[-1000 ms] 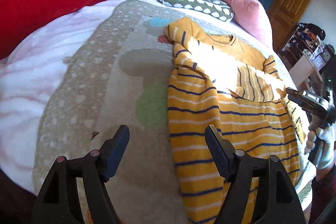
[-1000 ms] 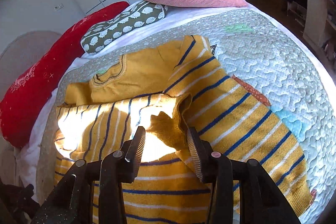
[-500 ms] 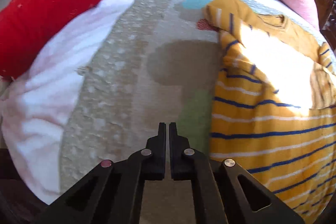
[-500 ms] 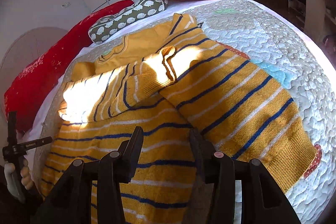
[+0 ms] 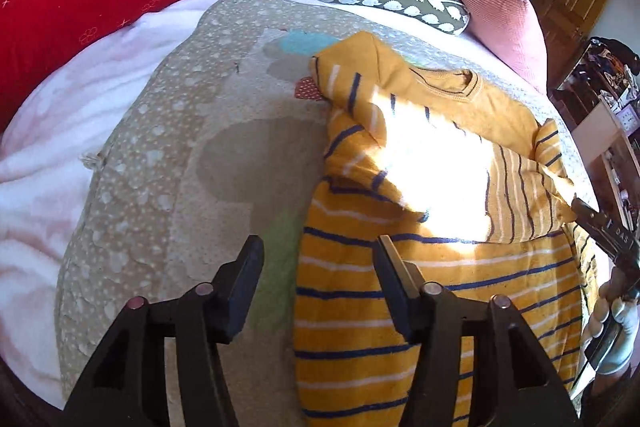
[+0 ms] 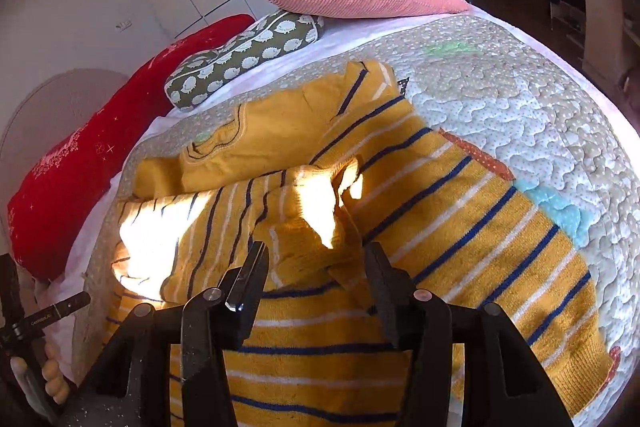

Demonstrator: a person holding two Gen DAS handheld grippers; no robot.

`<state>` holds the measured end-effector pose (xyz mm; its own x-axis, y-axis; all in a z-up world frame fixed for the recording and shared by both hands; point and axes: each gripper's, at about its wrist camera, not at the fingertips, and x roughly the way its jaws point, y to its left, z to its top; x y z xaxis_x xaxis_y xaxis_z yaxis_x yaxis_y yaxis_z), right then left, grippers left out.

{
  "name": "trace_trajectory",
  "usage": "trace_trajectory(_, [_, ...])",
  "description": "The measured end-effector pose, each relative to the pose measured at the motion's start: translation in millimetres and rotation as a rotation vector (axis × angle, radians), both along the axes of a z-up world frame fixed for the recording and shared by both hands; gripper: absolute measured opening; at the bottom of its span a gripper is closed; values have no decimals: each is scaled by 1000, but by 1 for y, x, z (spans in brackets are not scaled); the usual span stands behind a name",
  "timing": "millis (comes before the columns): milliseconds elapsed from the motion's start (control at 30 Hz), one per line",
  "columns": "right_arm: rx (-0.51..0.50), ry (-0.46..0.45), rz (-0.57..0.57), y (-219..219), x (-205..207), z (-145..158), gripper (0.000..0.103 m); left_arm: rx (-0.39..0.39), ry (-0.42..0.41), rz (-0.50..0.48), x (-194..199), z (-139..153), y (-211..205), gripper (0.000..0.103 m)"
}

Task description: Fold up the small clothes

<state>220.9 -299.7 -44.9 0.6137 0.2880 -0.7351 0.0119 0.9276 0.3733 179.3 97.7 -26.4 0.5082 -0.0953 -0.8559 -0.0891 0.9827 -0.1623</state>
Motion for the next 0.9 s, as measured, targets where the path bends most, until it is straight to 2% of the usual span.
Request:
trace_trajectory(33, [11, 27, 21, 2, 11, -5, 56, 8, 3, -2, 3, -4, -4, 59])
trace_trajectory(67, [36, 54, 50, 5, 21, -10, 44, 16, 12, -7, 5, -8, -8, 59])
trace_trajectory(100, [42, 66, 55, 4, 26, -13, 9, 23, 17, -9, 7, -11, -9, 59])
trace_trajectory(167, [35, 59, -4, -10, 31, -12, 7, 35, 13, 2, 5, -12, -6, 59])
trace_trajectory(267, [-98, 73, -142, -41, 29, -10, 8, 75, 0, 8, -2, -7, 1, 59])
trace_trajectory(300, [-84, 60, -158, -54, 23, -7, 8, 86, -11, 3, -7, -3, 2, 59])
trace_trajectory(333, [-31, 44, -165, -68, 15, -5, 9, 94, -22, -5, -13, 2, 2, 59])
trace_trajectory(367, [12, 39, -179, -83, 4, -2, 19, 101, -30, -12, -20, 6, 2, 59])
trace_trajectory(400, [35, 37, -204, -96, -9, -1, 38, 103, -36, -15, -27, 10, 1, 59])
trace_trajectory(467, [55, -1, -252, -120, -45, 5, 51, 94, -40, -9, -43, 18, -1, 59])
trace_trajectory(500, [52, -9, -271, -130, -63, 7, 55, 82, -46, -7, -51, 20, -3, 60])
trace_trajectory(600, [-7, 2, -311, -149, -110, 2, 60, 51, -66, -1, -74, 23, -15, 64])
trace_trajectory(700, [-79, 22, -333, -154, -137, -7, 60, 7, -61, 6, -92, 22, -28, 64])
trace_trajectory(800, [-64, 46, -347, -151, -142, -21, 63, -63, -44, -13, -106, 19, -41, 64])
trace_trajectory(900, [-32, 29, -330, -136, -139, -30, 65, -52, -46, -48, -119, 21, -57, 64])
